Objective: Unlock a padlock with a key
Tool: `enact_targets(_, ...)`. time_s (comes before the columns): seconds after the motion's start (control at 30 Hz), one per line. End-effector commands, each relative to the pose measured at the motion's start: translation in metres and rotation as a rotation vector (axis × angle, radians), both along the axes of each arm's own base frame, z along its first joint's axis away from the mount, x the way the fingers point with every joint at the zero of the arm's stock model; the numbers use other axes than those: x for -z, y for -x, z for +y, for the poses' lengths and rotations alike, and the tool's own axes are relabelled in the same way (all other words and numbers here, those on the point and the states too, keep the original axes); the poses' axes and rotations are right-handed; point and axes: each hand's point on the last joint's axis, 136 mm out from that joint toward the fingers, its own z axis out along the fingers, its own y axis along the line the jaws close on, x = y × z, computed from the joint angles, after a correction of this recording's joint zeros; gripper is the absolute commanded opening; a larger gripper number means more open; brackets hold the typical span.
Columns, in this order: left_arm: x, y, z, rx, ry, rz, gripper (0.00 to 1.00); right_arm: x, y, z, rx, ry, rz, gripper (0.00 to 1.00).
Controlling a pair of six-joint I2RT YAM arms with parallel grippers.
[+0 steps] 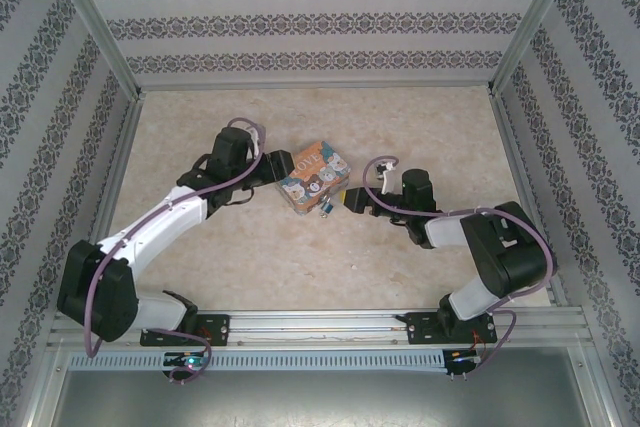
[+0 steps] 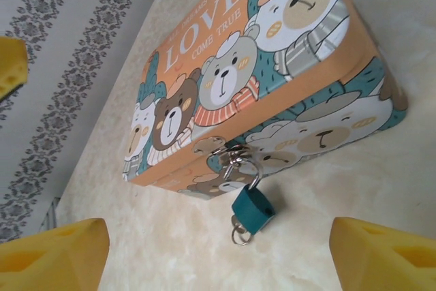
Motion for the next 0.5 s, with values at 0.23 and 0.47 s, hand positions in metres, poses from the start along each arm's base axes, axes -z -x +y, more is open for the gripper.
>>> enact_targets(0.23,0.025,-0.014,-0.040,0.140,0.003,0.111,0.44,0.009,-0.001,0.021,-0.040,-0.079,0.047,0.70)
enact_targets(0.47,0.056,-0.024,-0.047,0.176,-0.055,0.175,0.43,0.023,-0.007,0.037,-0.046,-0.071,0.060,0.61)
